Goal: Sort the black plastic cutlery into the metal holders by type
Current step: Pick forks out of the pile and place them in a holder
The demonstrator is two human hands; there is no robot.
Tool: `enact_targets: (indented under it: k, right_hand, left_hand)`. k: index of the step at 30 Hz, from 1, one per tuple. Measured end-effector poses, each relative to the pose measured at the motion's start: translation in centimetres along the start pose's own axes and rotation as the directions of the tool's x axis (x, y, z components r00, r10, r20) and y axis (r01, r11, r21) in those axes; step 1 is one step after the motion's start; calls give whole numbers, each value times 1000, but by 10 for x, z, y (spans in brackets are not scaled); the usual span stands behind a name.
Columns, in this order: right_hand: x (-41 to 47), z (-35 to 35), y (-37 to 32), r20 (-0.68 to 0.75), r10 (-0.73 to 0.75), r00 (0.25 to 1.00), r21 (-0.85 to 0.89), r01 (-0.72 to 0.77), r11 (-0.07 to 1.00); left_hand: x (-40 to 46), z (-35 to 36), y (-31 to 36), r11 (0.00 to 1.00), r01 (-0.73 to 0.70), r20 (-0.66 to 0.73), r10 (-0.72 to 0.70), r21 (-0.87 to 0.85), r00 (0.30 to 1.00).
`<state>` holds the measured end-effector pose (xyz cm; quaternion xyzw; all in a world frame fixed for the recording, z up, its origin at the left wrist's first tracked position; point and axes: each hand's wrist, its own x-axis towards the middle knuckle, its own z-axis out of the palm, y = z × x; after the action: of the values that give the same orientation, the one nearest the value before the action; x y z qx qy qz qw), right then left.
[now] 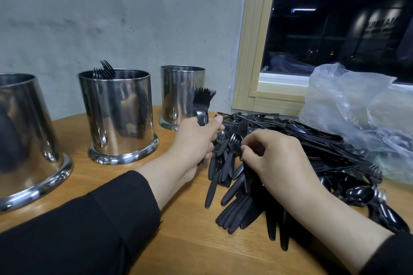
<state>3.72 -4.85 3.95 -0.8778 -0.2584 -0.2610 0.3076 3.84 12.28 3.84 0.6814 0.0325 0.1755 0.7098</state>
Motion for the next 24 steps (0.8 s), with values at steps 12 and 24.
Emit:
enact_targets:
  k: [12, 24]
  right_hand:
    - [-4, 0, -8, -15, -104, 994, 97, 105, 990]
    - [-12, 14, -8, 444, -57, 894, -357, 235, 904]
  left_hand:
    - [-15, 17, 9, 999, 14, 143, -7, -44, 990]
    - [2, -3, 12, 990, -123, -160, 111, -68, 981]
